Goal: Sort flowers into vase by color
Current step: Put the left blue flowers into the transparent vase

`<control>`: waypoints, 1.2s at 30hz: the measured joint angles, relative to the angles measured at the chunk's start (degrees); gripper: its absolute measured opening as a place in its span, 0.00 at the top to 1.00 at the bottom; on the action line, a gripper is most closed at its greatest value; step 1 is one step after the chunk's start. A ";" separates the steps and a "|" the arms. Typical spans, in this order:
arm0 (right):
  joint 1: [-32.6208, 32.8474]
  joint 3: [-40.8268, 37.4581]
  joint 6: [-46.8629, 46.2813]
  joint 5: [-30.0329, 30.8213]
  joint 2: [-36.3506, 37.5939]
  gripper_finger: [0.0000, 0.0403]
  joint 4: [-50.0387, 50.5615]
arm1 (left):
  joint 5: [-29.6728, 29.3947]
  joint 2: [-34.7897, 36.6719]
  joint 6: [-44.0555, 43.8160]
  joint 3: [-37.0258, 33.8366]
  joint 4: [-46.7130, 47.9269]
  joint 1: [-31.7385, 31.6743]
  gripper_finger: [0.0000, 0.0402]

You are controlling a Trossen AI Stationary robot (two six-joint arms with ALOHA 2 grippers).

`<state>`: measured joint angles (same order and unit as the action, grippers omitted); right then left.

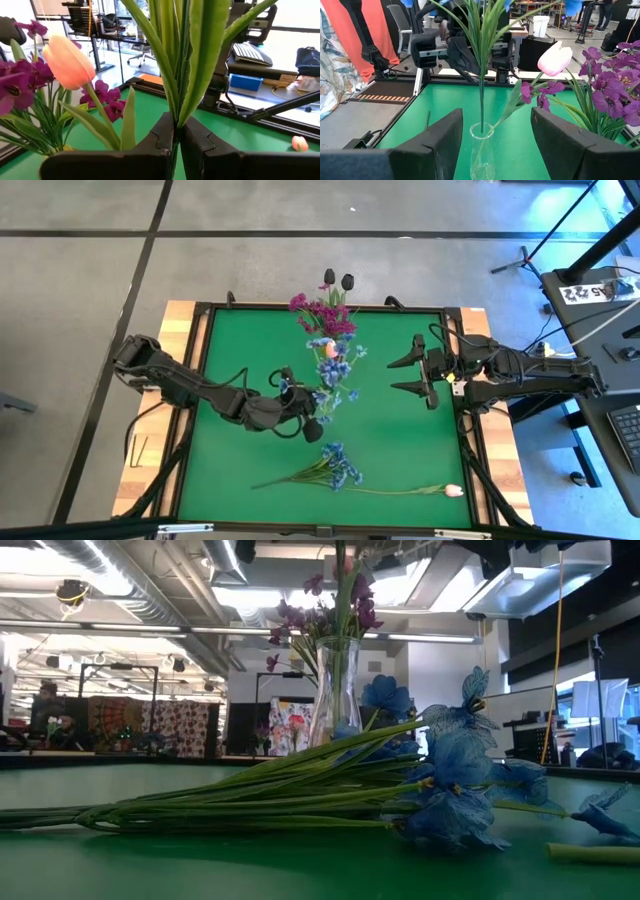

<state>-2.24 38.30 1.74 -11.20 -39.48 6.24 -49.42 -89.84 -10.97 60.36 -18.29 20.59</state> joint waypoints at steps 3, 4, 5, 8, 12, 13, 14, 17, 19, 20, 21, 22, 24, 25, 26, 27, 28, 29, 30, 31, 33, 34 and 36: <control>0.00 0.00 -0.24 0.00 0.00 0.42 0.00 | 0.32 0.00 0.61 -0.59 -0.98 -0.17 0.98; 0.00 0.00 -0.26 0.00 -0.02 0.42 0.00 | 0.49 0.02 0.59 -0.81 -1.02 -0.37 0.98; -0.04 0.00 -0.26 0.00 0.00 0.42 0.00 | 0.99 0.02 0.38 -1.12 -0.98 -0.54 0.98; -0.04 0.00 -0.37 0.00 0.00 0.42 -0.04 | 1.59 0.02 -1.24 -2.12 -0.78 -1.32 0.97; -0.04 0.00 -0.39 0.00 0.00 0.42 -0.13 | 2.56 0.02 -3.95 -3.19 -0.82 -2.41 0.94; -0.04 0.00 -0.39 0.00 0.00 0.42 -0.12 | 2.68 0.02 -4.85 -3.46 -0.74 -2.69 0.92; -0.04 0.00 -0.39 0.00 0.00 0.42 -0.14 | 2.69 0.02 -5.74 -3.66 -0.71 -2.98 0.91; -0.04 0.00 -0.45 0.00 0.00 0.42 -0.15 | 2.66 0.02 -7.60 -3.74 -0.61 -3.74 0.86; -0.02 0.00 -1.03 0.02 0.00 0.42 -0.17 | 2.72 0.02 -7.87 -3.74 -0.66 -3.84 0.82; -0.03 0.00 -1.29 0.00 0.00 0.42 -0.17 | 3.33 0.02 -7.93 -3.74 -0.65 -3.82 0.81; -0.02 0.00 -1.43 0.00 0.00 0.42 -0.17 | 4.14 0.02 -7.95 -3.74 -0.65 -3.77 0.79; -0.02 0.00 -1.44 0.01 0.00 0.42 -0.16 | 4.83 0.02 -7.97 -3.74 -0.62 -3.70 0.77; -0.02 0.00 -1.44 0.00 0.00 0.42 -0.17 | 5.64 0.02 -8.15 -3.74 -0.65 -3.38 0.74; -0.02 0.00 -1.44 0.02 0.00 0.42 -0.17 | 5.63 0.02 -8.17 -3.74 -0.64 -3.12 0.73; -0.02 0.00 -1.44 0.02 0.00 0.42 -0.17 | 5.61 0.02 -8.17 -3.74 -0.64 -2.87 0.71; -0.02 0.00 -1.44 0.02 0.00 0.42 -0.17 | 5.61 0.02 -8.17 -3.74 -0.62 -2.60 0.70; -0.02 -0.02 -1.44 0.01 0.00 0.42 -0.17 | 5.61 0.06 -8.17 -3.74 -0.62 -2.25 0.68; -0.02 0.00 -1.44 0.01 0.00 0.42 -0.17 | 5.65 0.24 -8.17 -3.74 -0.42 -1.89 0.67; -0.02 -0.01 -1.44 0.02 0.00 0.42 -0.17 | 5.61 0.46 -8.17 -3.74 -0.36 -1.53 0.65; -0.02 -0.02 -1.44 0.02 0.00 0.42 -0.17 | 5.46 0.70 -8.17 -3.74 -0.27 -1.17 0.64; -0.02 -0.02 -1.44 0.02 0.00 0.42 -0.19 | 5.37 1.55 -8.17 -3.74 0.35 -0.33 0.61; -0.02 -0.02 -1.44 0.02 0.00 0.42 -0.22 | 5.32 2.08 -8.17 -3.74 0.94 0.12 0.60; -0.02 -0.02 -1.46 0.02 -0.02 0.42 -0.60 | 4.19 3.03 -8.45 -3.12 3.44 0.90 0.57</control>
<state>-2.26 38.28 0.27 -11.18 -39.50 5.64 -45.23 -86.82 -19.42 57.24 -14.86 21.49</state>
